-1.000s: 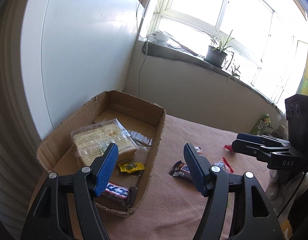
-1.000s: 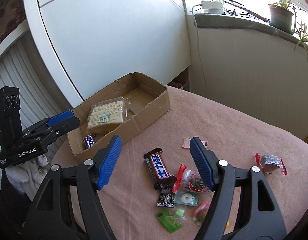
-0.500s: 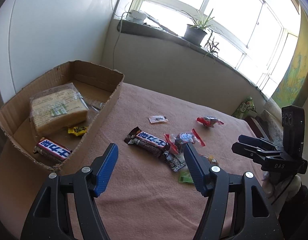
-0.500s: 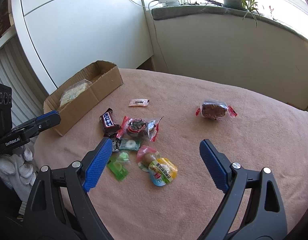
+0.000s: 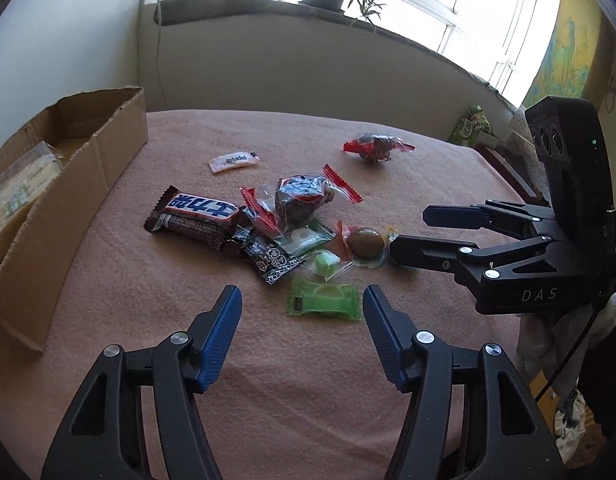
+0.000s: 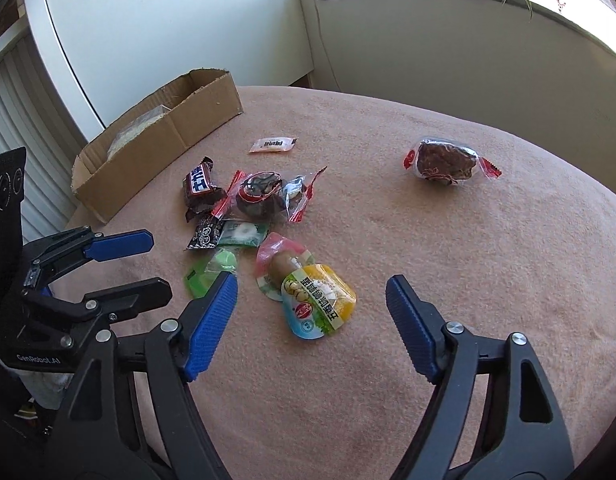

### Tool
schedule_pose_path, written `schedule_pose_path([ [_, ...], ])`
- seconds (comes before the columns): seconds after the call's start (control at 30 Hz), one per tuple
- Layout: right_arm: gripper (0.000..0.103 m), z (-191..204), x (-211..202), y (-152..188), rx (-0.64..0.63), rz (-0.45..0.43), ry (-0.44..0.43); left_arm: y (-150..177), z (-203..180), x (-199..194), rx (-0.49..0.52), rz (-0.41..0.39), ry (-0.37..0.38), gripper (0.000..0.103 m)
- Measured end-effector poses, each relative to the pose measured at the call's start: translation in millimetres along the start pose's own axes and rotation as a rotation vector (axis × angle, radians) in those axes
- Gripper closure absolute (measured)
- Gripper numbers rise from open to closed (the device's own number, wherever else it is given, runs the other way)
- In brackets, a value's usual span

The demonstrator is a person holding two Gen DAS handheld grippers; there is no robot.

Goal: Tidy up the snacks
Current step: 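Close the left gripper on the green candy pack while the right tool moves to the yellow-green pouch, then lift the green candy pack with the left gripper while the right gripper closes on the pouch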

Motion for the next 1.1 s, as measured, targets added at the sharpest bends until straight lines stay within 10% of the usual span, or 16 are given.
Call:
schedule_pose_path([
  [0.63, 0.044, 0.2, 24.8, 3.2, -0.038, 0.055, 0.016, 1.1, -24.3, 27.1, 0.145, 0.034, -0.093, 0.043],
  [1.1, 0.061, -2.9, 21.7, 6.9, -0.038, 0.051, 0.038, 1.3, -22.0, 23.8, 0.136, 0.003, -0.107, 0.071],
])
Point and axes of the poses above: each gripper's, at about its wrist camera, not at the fingertips, and x roughly the way its jaws point, z to its left, y to its underside, the point moved 2 cm from there along x, roughly the way its jaws point, and after that the axes turned 7 degrees about x, right-handed, at the moved point
